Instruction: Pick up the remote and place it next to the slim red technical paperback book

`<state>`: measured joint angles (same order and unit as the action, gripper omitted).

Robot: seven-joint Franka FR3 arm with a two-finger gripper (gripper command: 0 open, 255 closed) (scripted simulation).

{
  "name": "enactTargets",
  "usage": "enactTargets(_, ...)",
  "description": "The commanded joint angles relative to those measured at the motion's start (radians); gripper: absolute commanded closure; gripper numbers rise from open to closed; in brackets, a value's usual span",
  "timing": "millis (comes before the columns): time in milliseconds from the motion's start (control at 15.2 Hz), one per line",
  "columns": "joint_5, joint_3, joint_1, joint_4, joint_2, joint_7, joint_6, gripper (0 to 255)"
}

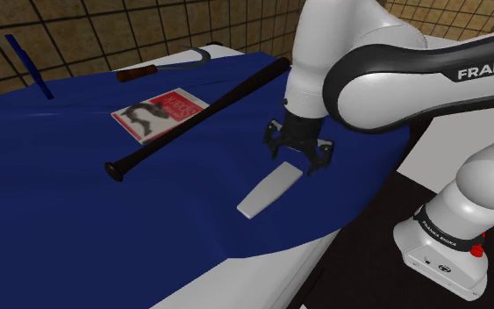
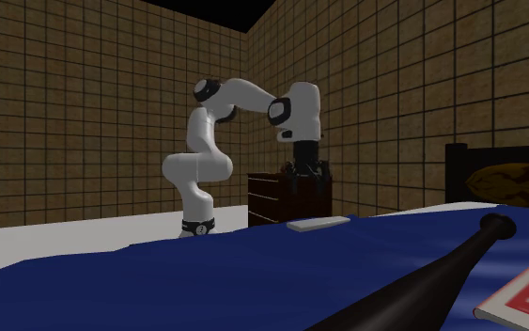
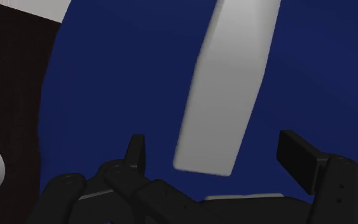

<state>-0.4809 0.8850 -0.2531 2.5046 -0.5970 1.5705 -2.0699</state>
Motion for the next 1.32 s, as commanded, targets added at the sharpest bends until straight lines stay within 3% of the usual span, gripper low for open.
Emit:
enactTargets(0,-0.004,0.095,-0.064,-0.027,0.07,0.124,-0.053,0)
enactTargets(198,0.028,0.246,-0.187,-0.079,0.179,0.29,-0.123,0)
enactTargets(726,0.063,0.368,-0.276,-0.034,0.267,0.324,-0.253,0)
enactTargets(1188,0.063,0.367,-0.276,-0.035,0.267,0.324,-0.253,0)
enactTargets(1254,0.063,0.367,-0.276,-0.035,0.267,0.324,-0.253,255)
